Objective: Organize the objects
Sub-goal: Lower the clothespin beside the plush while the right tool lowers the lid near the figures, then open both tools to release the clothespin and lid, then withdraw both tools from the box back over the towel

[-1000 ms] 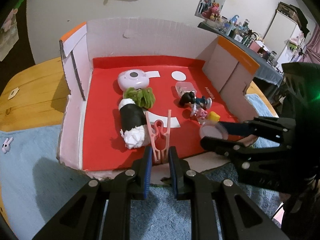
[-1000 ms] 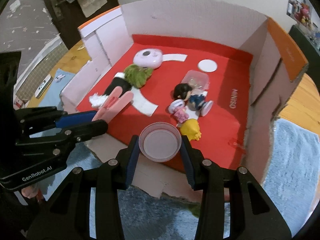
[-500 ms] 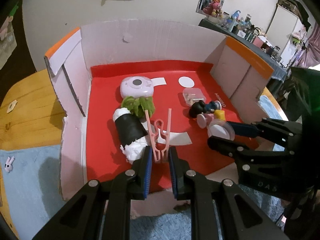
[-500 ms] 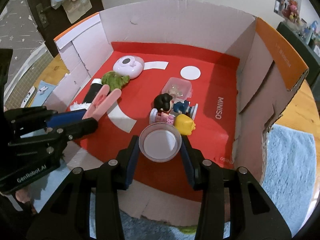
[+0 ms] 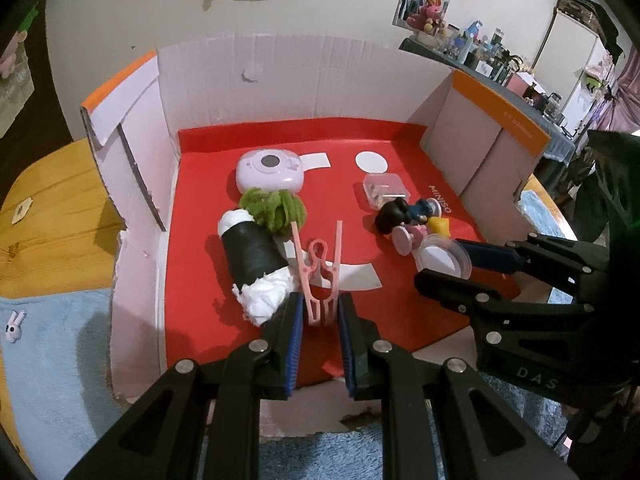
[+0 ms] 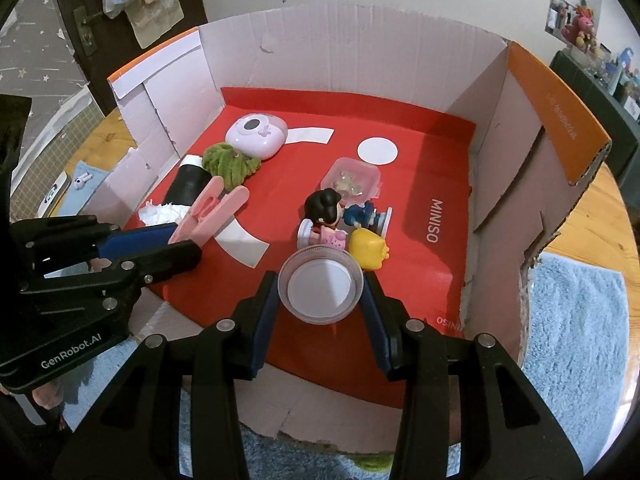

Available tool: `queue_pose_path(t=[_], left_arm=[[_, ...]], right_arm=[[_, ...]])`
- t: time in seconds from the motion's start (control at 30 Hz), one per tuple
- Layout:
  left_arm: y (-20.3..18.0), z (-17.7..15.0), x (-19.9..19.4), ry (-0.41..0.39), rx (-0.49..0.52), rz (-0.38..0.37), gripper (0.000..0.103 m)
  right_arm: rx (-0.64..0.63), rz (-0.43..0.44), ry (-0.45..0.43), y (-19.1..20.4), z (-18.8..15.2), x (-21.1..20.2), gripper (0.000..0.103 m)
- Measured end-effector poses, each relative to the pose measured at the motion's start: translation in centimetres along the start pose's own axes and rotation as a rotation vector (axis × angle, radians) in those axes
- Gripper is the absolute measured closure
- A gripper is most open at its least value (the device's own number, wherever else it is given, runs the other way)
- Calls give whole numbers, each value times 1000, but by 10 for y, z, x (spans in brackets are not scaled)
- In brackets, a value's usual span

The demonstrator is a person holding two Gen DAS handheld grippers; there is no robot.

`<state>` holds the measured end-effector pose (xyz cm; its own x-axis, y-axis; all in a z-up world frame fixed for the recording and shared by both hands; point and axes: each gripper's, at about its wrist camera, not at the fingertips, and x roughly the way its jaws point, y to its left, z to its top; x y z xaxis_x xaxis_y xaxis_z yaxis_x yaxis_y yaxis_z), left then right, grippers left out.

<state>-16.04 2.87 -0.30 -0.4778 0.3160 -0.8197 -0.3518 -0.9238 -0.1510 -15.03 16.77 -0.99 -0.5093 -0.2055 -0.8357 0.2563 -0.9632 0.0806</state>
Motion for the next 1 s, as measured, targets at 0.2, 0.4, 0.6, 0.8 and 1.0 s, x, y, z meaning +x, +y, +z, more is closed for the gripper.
queue_pose_path(t=[0.2,0.4,0.6,0.8,1.0], left_arm=[[-2,-1,-6,-21,5,12,71],[-2,-5,-15,-41,-4,11,71],[-5,-13,-29,-69,-6,17,61],[-10,-25,-43,-89,-16,16,55],[-15,-38,-56,-114,-18,22,50]], right_arm=[[-6,-2,-22,3,-1,-5,54],[-1,5,-43,4,-5,-14,54],[0,3,-67,8,-11,-25,53],[-3,-3,-101,11,-21,-43,45],[6,-6,-137,11,-34,-60,43]])
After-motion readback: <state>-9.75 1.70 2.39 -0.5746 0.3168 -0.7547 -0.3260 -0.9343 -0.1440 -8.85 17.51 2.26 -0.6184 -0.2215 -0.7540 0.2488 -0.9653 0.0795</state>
